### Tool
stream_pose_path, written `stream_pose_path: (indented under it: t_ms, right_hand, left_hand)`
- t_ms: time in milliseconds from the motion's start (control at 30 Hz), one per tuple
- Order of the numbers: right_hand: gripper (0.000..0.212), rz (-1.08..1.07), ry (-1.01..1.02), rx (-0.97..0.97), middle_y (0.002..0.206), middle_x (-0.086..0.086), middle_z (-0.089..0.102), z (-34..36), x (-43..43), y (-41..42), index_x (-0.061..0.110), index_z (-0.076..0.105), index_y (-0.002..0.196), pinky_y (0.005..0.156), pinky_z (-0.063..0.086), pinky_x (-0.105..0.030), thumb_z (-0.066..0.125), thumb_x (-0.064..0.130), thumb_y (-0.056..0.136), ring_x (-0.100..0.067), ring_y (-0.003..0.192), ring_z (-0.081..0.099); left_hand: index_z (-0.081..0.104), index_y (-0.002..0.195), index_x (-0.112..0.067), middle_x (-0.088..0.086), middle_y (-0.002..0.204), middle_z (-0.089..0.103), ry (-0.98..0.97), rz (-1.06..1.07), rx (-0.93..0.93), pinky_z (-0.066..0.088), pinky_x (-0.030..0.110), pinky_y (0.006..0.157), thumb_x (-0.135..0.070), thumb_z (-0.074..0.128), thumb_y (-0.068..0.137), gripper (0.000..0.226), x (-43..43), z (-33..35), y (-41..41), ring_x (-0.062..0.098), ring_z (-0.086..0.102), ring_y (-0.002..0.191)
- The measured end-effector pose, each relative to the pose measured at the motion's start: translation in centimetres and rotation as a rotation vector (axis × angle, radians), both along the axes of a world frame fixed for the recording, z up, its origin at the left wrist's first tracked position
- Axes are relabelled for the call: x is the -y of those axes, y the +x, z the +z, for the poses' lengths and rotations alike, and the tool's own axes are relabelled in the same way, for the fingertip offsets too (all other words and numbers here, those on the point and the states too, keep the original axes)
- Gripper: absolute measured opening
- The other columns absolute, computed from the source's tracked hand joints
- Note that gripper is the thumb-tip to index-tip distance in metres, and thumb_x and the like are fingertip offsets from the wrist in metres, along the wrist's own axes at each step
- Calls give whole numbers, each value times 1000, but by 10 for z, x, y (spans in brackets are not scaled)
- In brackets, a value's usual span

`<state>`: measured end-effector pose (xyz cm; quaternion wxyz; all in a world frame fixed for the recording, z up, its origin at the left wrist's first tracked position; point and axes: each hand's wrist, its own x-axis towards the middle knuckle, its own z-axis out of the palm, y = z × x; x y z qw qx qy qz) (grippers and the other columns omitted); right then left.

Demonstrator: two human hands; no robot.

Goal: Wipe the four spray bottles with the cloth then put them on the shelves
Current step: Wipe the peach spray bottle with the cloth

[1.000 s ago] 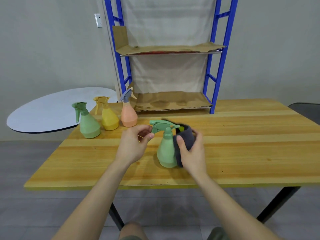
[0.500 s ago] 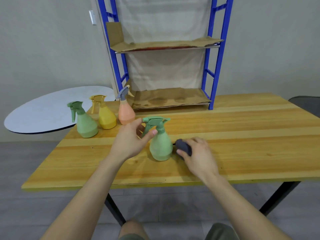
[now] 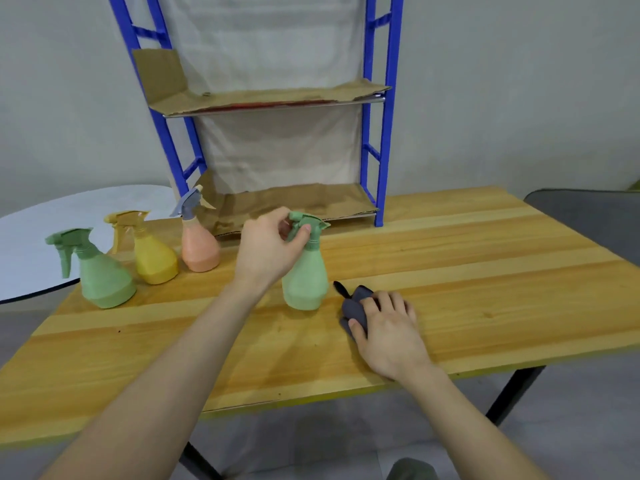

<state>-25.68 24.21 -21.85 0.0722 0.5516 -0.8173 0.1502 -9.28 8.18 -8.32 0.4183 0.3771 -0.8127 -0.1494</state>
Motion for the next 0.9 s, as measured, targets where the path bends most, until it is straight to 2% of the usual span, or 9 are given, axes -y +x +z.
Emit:
stream_pose_path:
  t_ms: [200,367,500,700,800,900]
  right_hand:
    - [54,11,-1,12,131,-6,61,-2,2,-1,19,64,125,107,42,-52,32,54,99,-32,120,55]
    - [51,18,7,5,131,-11,61,-6,4,-1,15,64,125,109,42,-55,36,51,101,-36,118,55]
    - [50,17,-3,7,132,-12,60,-6,5,-2,15,63,125,110,42,-57,36,50,102,-36,120,54]
    - [49,-9,-21,11,128,-10,62,-9,7,-2,17,66,122,106,45,-55,38,51,101,-35,116,57]
    - [49,-23,-30,4,130,-8,62,-10,10,-4,19,65,126,106,44,-54,36,51,102,-34,117,57]
    - [47,-67,-53,-14,127,-5,63,-12,12,-6,23,64,127,103,44,-51,34,52,104,-31,115,57]
  left_hand:
    - [74,84,-22,-8,76,76,46,-28,-74,64,39,71,-46,72,89,24,25,22,-108,13,73,74]
    - [62,73,-24,-8,66,66,25,-12,11,52,31,63,-42,76,88,27,35,7,-178,24,71,73]
    - [61,70,-23,-6,65,66,45,-25,57,57,35,66,-41,76,89,30,36,-11,-198,28,69,75]
    - [73,89,-22,-2,83,74,189,-81,158,63,41,79,-46,82,89,26,44,-7,-198,27,73,90]
    - [79,112,-21,-2,104,79,237,-131,327,64,43,89,-60,82,85,48,39,-3,-182,22,74,98]
    - [78,116,-22,-2,109,79,275,-150,390,62,42,95,-61,81,86,49,44,1,-147,20,74,104]
